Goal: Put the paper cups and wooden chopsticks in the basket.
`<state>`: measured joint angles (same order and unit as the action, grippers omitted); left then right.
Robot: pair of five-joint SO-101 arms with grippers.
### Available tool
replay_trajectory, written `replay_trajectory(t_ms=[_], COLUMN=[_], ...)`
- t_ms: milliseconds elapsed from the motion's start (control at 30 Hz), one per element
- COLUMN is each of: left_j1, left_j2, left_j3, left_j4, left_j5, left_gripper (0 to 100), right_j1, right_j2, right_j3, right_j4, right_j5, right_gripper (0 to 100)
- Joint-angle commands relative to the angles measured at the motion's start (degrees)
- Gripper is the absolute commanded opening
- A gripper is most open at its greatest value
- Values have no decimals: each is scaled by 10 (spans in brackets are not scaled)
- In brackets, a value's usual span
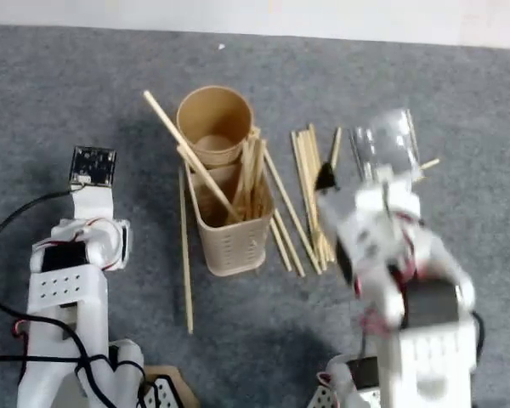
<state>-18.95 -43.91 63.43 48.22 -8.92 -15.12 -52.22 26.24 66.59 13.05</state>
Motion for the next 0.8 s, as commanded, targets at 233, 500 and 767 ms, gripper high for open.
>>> replay_trajectory(t_ms=[233,500,767], left_j1=[-10,-10,-10], left_j2=[77,190,243], left_j3=[23,-16,-44], left_j4=[-75,-100,-101], left_j5=[13,12,11], left_gripper=[182,182,182], right_j1=[99,103,55], right_j2=[436,606,607], right_j3=[-32,-86,-89], right_j4=[-97,-131,-132], right_j5=[80,97,100], right_gripper=[253,252,252])
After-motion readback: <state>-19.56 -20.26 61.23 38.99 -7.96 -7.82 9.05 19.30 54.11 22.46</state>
